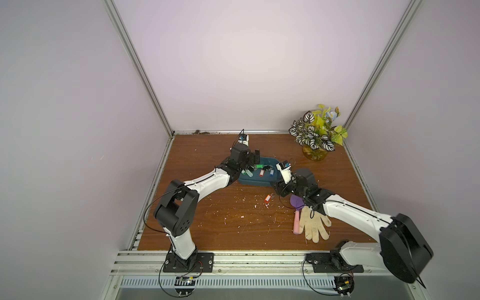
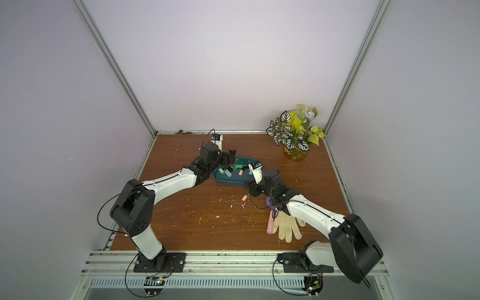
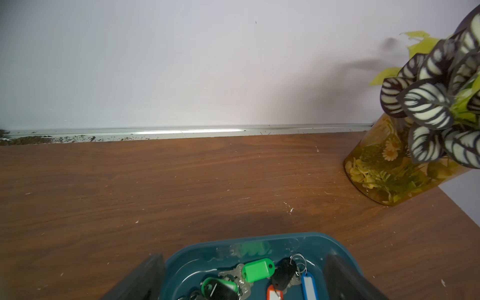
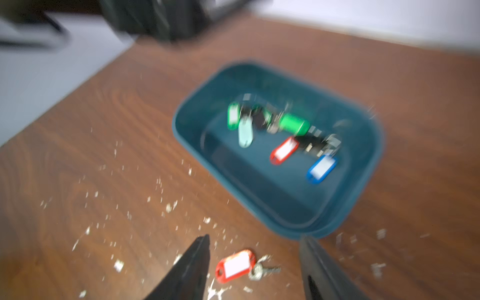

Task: Take the keys out of the storage box
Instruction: Place the key at the center of the board.

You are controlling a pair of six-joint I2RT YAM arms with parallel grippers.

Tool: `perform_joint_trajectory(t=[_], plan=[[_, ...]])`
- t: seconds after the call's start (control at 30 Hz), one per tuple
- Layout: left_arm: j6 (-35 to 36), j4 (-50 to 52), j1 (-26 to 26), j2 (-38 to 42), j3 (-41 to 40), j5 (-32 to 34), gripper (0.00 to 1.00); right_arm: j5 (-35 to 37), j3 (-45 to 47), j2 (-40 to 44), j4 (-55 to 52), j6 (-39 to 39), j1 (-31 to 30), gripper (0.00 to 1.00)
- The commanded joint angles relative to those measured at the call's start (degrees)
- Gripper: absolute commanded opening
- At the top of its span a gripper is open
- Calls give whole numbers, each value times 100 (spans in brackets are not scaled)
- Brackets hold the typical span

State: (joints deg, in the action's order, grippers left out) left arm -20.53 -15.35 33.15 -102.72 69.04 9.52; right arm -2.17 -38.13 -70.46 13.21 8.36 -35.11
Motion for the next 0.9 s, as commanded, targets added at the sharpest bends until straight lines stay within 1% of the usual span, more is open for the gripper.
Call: perform_joint_trajectory(t=[0.0, 0.17, 0.23, 0.33, 0.5, 0.57, 0.67, 0.73, 0.87], plan=[[-34, 758, 87, -541, 490, 181, 100, 958, 333, 462, 492, 14, 256, 66], [-202, 1202, 86, -1125, 1021, 197, 95, 580, 341, 279, 587, 326, 850, 65], [-255, 1357, 87, -1258, 1129, 268, 90, 380, 303, 94, 661, 403, 977, 65], [-352, 1505, 86, -1419, 1207, 248, 85, 240, 182, -184, 713, 412, 1065, 65], [-588, 1602, 96, -1626, 1239, -223, 70, 91, -64, -652, 709, 426, 1173, 63], [-668, 1751, 133, -1717, 1317, -291, 67, 21, -127, -800, 718, 443, 1207, 63], [-746, 2252, 182, -1858, 1525, -183, 64, -58, -211, -964, 727, 454, 1236, 62], [-807, 2662, 201, -1921, 1841, -19, 62, -94, -269, -1063, 709, 451, 1251, 62], [-935, 3216, 227, -1970, 2086, 277, 62, -138, -343, -1211, 691, 449, 1278, 62]])
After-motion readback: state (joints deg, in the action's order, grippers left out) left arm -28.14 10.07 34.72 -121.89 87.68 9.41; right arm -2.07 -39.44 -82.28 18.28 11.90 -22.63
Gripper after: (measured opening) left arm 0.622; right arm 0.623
